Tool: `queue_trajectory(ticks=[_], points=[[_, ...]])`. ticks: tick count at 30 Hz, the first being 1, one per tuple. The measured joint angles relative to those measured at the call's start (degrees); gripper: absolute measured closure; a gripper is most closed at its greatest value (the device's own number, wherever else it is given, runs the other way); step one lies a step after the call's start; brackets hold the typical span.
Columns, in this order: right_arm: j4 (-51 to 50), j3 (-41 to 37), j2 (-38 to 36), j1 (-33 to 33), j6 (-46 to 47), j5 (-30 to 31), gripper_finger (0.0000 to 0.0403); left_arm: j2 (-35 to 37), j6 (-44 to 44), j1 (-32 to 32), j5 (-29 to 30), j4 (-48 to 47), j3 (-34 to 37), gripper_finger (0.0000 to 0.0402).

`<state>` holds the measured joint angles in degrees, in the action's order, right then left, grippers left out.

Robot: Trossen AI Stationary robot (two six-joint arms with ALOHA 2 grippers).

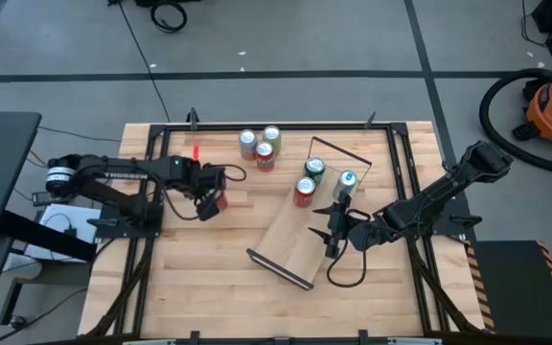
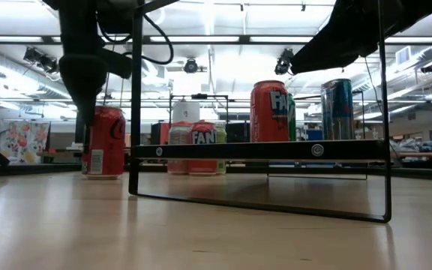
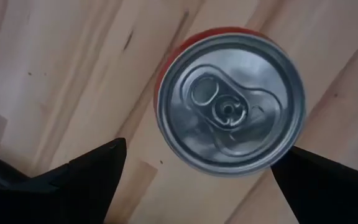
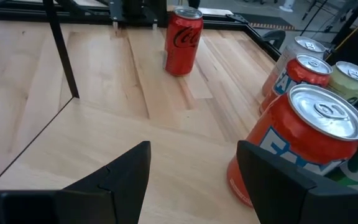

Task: Place canned beverage on shelf
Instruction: Put the red soda can on the shelf

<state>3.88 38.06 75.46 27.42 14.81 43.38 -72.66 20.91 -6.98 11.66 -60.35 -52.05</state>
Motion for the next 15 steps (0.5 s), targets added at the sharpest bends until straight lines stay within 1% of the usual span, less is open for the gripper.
queue_trajectory(ticks=[2,8,12,15], points=[[0.00,0.00,0.00,0.00,0.00,0.00,0.0153,0.00,-1.49,-1.72,-0.78,1.38,0.00,0.0002],[-0.04,0.00,0.00,0.00,0.00,0.00,0.0153,0.00,-4.46,-5.31,-6.37,8.26,0.00,0.0002],[-0.04,0.00,0.00,0.00,0.00,0.00,0.0153,-0.02,-5.11,-6.78,-6.86,11.59,0.00,0.0002],[-0.04,0.00,0.00,0.00,0.00,0.00,0.0153,-0.02,-3.49,-7.52,-6.89,12.60,0.00,0.0002]])
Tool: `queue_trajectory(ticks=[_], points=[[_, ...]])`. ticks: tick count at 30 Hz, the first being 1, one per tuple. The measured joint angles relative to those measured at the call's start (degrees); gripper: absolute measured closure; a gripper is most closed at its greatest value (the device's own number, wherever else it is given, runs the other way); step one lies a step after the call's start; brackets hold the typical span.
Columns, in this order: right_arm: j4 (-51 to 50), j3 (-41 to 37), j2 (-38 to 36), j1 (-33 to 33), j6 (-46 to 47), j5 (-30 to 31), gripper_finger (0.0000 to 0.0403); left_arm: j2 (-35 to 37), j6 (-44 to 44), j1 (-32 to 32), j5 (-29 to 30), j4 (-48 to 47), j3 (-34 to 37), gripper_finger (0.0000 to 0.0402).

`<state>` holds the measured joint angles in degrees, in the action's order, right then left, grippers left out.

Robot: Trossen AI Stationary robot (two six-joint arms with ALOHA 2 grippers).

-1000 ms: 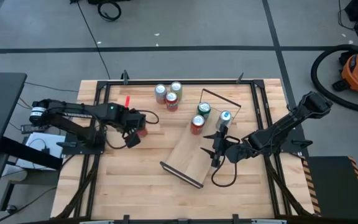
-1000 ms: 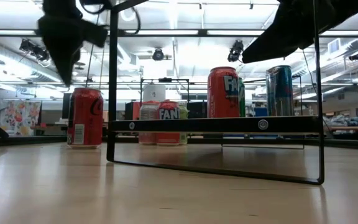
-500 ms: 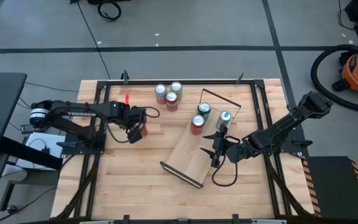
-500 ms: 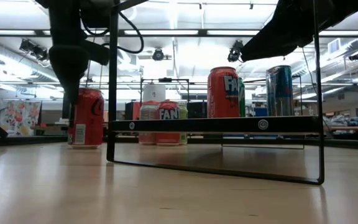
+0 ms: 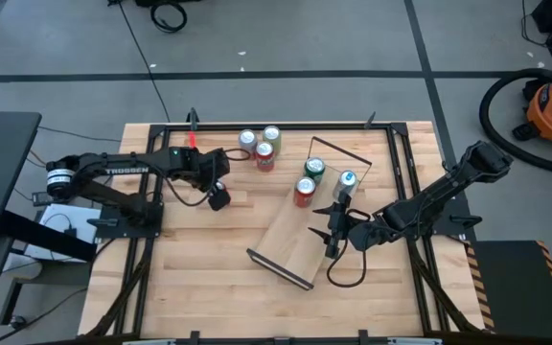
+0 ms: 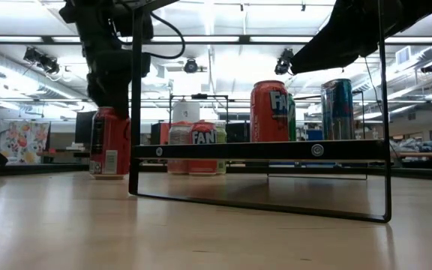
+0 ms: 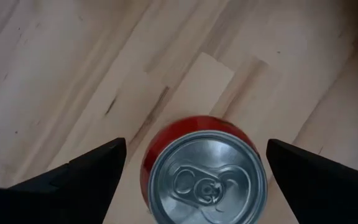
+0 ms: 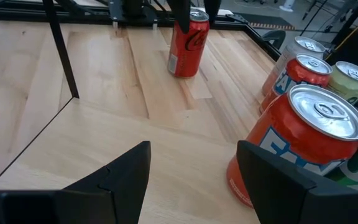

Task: Place canned beverage on shelf
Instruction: Put the red soda can on the shelf

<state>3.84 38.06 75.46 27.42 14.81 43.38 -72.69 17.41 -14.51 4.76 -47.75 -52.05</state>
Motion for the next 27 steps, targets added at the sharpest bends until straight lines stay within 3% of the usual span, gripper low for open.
queue_trajectory(ticks=[5,13,16,27], points=[[0.00,0.00,0.00,0.00,0.00,0.00,0.0153,-0.13,1.99,-0.06,-0.03,-0.31,0.00,0.0017],[0.04,0.00,0.00,0.00,0.00,0.00,0.0153,-0.06,4.39,-0.02,-0.42,-0.78,-0.13,0.0106],[0.07,0.00,0.00,0.00,0.00,0.00,0.0153,-0.02,3.55,-0.04,-1.72,-0.98,-0.17,0.0117],[0.08,0.00,0.00,0.00,0.00,0.00,0.0153,-0.11,-16.43,0.03,-8.75,1.31,-0.11,0.0110]])
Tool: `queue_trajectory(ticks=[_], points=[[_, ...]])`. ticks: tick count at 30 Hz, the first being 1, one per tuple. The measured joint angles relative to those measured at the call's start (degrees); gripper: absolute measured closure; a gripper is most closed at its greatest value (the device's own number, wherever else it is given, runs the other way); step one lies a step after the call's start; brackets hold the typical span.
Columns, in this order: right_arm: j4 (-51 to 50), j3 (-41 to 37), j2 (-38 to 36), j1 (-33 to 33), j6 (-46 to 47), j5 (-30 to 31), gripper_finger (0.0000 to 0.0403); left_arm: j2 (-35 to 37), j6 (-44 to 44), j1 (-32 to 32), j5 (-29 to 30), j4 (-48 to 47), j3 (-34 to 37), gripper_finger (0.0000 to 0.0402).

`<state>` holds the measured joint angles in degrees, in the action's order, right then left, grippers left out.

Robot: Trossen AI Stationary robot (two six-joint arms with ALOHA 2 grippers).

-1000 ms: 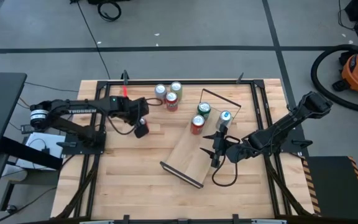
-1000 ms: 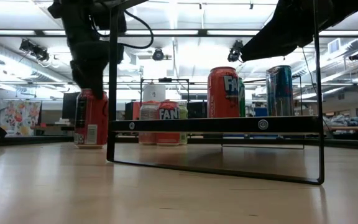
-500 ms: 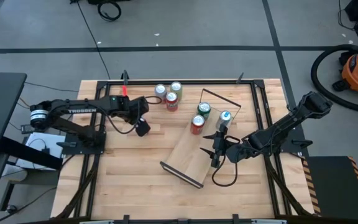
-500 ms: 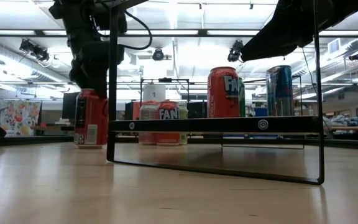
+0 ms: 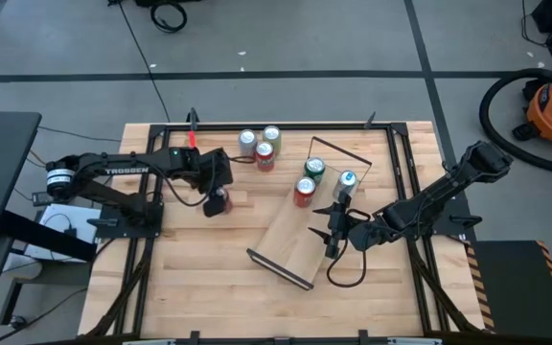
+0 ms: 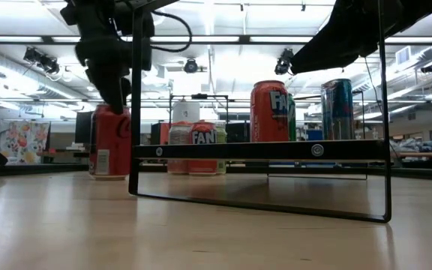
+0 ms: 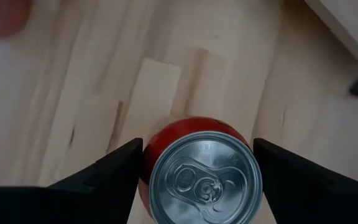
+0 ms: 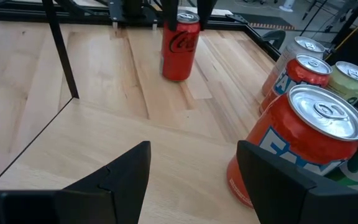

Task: Place canned beverage on shelf
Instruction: Put the red soda can on the shelf

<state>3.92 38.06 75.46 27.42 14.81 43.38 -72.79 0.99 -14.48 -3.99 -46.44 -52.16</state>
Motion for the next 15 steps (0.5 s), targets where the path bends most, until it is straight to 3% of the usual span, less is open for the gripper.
queue_trajectory(ticks=[9,15], points=[[-0.08,0.00,0.00,0.00,0.00,0.00,0.0153,-0.07,-18.46,0.00,-3.69,1.77,0.13,0.0111],[-0.68,-0.02,0.00,0.00,0.00,0.00,0.0153,-0.11,-21.37,1.66,-3.45,4.94,0.22,0.0111]])
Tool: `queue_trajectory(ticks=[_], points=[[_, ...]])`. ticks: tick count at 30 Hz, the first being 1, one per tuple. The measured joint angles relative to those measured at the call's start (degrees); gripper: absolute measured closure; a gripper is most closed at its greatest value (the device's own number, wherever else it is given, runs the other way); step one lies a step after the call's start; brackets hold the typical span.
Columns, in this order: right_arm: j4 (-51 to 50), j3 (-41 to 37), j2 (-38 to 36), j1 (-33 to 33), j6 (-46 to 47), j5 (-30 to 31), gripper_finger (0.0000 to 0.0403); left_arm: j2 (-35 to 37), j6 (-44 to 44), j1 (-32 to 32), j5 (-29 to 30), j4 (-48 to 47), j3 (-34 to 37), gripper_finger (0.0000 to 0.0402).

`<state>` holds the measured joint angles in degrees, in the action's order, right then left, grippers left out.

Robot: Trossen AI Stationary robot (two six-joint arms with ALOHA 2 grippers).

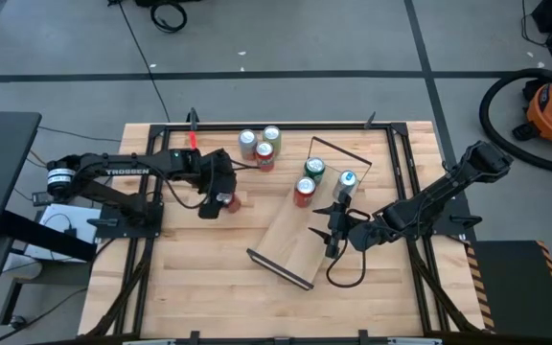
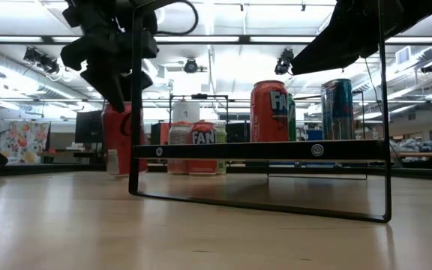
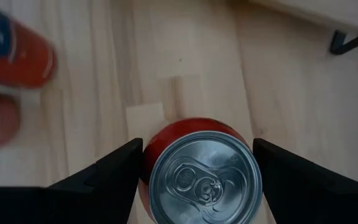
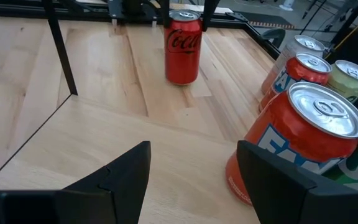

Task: Place canned beverage on shelf
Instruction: Put the red soda can on the shelf

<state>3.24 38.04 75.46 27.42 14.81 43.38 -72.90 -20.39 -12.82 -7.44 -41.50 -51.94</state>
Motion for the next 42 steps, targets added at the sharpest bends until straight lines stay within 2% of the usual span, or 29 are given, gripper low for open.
queue_trajectory(ticks=[7,19,27,33,42], points=[[0.01,0.00,0.00,0.00,0.02,0.00,0.0153,0.00,2.78,3.52,-0.38,0.96,-0.86,0.0111],[0.07,0.00,0.00,0.00,0.68,-2.56,0.0153,-1.39,5.99,8.02,-0.38,0.33,-12.05,0.0111],[-2.21,-0.02,-0.71,0.68,2.08,-3.22,0.0153,-11.41,3.43,11.45,-0.59,-4.31,-23.35,0.0111],[-8.41,-0.02,-4.17,3.77,7.63,-3.56,0.0153,-18.87,-1.10,12.50,-0.61,-6.44,-31.53,0.0111],[-17.69,-0.02,-7.51,8.42,17.96,-3.52,0.0153,-28.78,-2.67,12.31,-6.10,-10.42,-42.97,0.0111]])
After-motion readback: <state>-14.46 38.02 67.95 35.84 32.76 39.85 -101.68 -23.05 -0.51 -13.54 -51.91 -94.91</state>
